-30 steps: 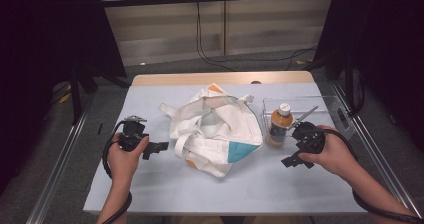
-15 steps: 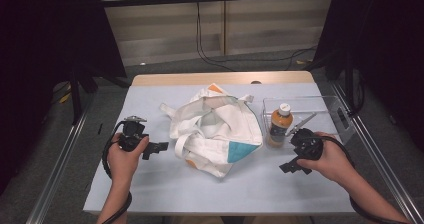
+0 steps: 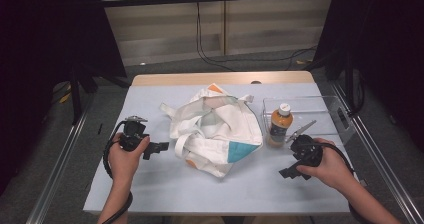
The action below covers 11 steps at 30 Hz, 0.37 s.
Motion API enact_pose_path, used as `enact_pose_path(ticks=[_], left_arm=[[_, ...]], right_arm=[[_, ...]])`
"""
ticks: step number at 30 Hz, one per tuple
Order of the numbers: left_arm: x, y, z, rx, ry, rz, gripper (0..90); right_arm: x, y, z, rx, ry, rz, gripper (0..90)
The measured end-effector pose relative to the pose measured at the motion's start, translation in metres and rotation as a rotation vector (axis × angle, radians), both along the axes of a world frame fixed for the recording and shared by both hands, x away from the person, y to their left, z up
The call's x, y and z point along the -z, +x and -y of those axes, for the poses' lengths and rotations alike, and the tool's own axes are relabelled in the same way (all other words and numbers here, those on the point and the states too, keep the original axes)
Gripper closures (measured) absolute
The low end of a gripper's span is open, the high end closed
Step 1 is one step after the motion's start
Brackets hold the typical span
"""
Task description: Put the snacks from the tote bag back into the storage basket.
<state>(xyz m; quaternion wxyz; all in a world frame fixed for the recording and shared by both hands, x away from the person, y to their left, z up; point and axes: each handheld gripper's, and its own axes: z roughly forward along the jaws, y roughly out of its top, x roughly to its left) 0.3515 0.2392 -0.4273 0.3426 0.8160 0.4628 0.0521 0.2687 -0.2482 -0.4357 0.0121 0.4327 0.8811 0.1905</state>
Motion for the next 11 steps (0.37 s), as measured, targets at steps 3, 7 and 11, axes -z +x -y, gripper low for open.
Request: enact_pose_path(ticks=[3,7,11], left_arm=[[0.000,0.001,0.000,0.007,0.006,-0.003,6.3],[0.000,0.001,0.000,0.003,-0.007,-0.002,6.3],[0.002,0.002,-0.002,0.002,-0.004,-0.004,6.2]], right_arm=[[0.003,-0.002,0.000,-0.008,-0.008,0.001,13.6],[0.007,-0.004,0.001,-0.009,-0.015,0.008,13.2],[0.012,-0.006,0.004,0.005,-0.006,0.013,12.7]])
